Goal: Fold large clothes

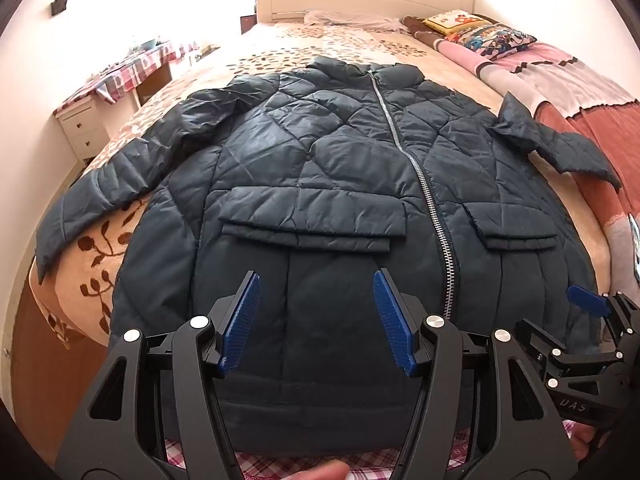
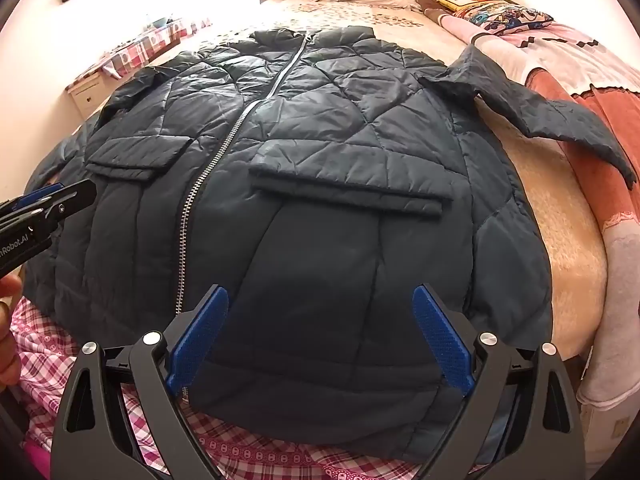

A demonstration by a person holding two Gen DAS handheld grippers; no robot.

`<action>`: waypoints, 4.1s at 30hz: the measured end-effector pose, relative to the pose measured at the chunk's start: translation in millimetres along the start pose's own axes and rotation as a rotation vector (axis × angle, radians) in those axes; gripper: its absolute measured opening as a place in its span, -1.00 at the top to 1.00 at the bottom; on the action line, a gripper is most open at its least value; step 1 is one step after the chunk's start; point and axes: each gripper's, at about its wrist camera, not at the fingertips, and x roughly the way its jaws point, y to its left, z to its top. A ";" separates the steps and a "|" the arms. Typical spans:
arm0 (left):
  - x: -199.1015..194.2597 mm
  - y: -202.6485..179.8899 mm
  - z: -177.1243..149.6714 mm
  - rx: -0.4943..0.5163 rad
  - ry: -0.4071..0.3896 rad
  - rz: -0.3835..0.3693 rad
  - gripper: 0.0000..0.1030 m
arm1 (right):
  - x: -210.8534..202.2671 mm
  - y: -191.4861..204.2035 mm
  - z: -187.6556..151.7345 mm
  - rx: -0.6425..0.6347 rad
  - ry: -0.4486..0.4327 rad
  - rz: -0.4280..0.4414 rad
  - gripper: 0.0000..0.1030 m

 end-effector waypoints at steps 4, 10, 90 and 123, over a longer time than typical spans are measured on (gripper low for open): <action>4.0 1.1 -1.1 0.002 0.002 -0.001 -0.15 | 0.8 2.2 -0.3 0.005 -0.003 0.001 -0.77; 4.8 3.2 -0.7 0.004 0.001 -0.001 -0.15 | -2.7 -1.9 0.9 0.010 -0.011 0.011 -0.77; 1.7 2.3 -4.9 0.010 0.016 0.012 -0.25 | -1.7 -6.7 -1.0 0.031 -0.014 0.039 -0.77; 4.2 2.2 -7.1 0.010 0.028 0.018 -0.26 | -2.6 -10.8 -2.6 0.056 -0.022 0.060 -0.77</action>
